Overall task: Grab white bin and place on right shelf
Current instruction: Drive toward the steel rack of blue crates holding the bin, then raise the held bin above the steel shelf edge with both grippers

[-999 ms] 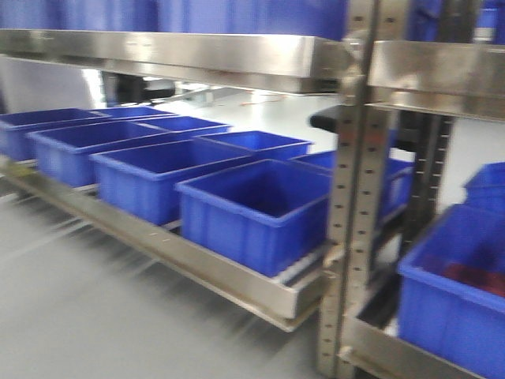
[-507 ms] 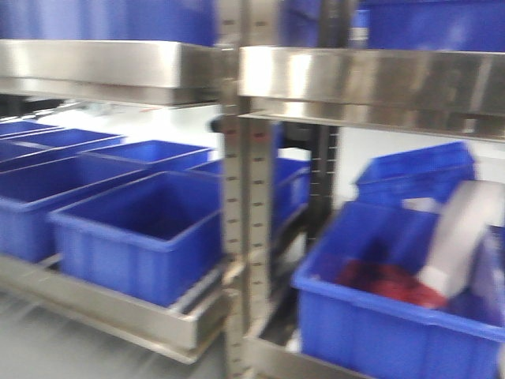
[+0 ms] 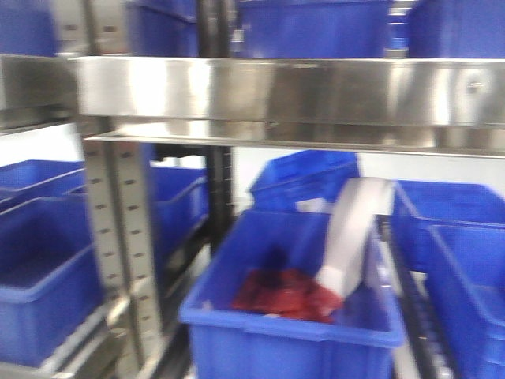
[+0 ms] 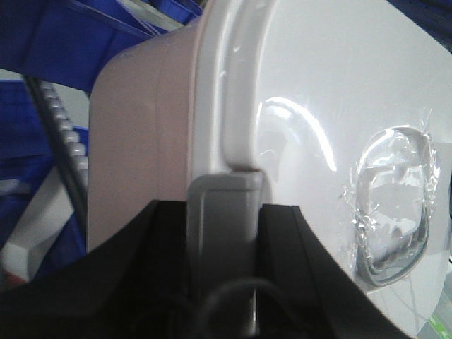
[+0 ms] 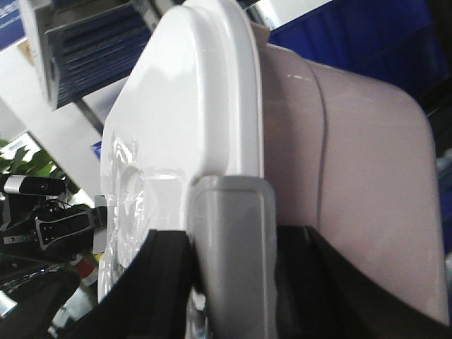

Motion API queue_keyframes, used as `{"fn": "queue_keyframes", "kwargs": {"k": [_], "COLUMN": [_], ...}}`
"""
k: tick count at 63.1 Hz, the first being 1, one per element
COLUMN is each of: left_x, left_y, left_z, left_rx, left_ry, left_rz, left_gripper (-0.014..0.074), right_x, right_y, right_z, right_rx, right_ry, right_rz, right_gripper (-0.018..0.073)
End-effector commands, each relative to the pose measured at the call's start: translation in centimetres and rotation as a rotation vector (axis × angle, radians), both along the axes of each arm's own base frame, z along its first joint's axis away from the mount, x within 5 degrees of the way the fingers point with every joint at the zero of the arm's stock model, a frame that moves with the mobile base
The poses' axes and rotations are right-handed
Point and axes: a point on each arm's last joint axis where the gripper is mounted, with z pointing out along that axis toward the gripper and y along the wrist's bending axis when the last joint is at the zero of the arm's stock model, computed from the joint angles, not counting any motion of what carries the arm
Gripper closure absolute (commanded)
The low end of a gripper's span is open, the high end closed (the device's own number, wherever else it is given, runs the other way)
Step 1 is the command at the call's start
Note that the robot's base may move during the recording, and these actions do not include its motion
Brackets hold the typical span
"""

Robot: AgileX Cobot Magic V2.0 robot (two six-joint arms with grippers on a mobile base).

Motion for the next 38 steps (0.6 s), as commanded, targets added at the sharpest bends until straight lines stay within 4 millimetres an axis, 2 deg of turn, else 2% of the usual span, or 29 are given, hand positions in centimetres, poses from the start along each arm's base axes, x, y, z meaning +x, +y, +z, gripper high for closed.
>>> {"fn": "queue_keyframes", "kwargs": {"k": [1,38], "left_x": [-4.5,-4.5], "left_y": [-2.76,-2.76], "left_z": [2.4,2.4], "left_rx": [-0.032,-0.032], "left_ry": [-0.101,-0.101], "left_rz": [-0.368,-0.368], "left_gripper": [0.0722,0.0722], "right_x": [-4.22,-4.22], "right_y": [2.55,2.55], "right_z": [2.66,2.66], "right_rx": [0.061,0.061], "right_ry": [-0.099,-0.099], "right_rz": [0.342,0.342], "right_gripper": [0.0427,0.0427]}}
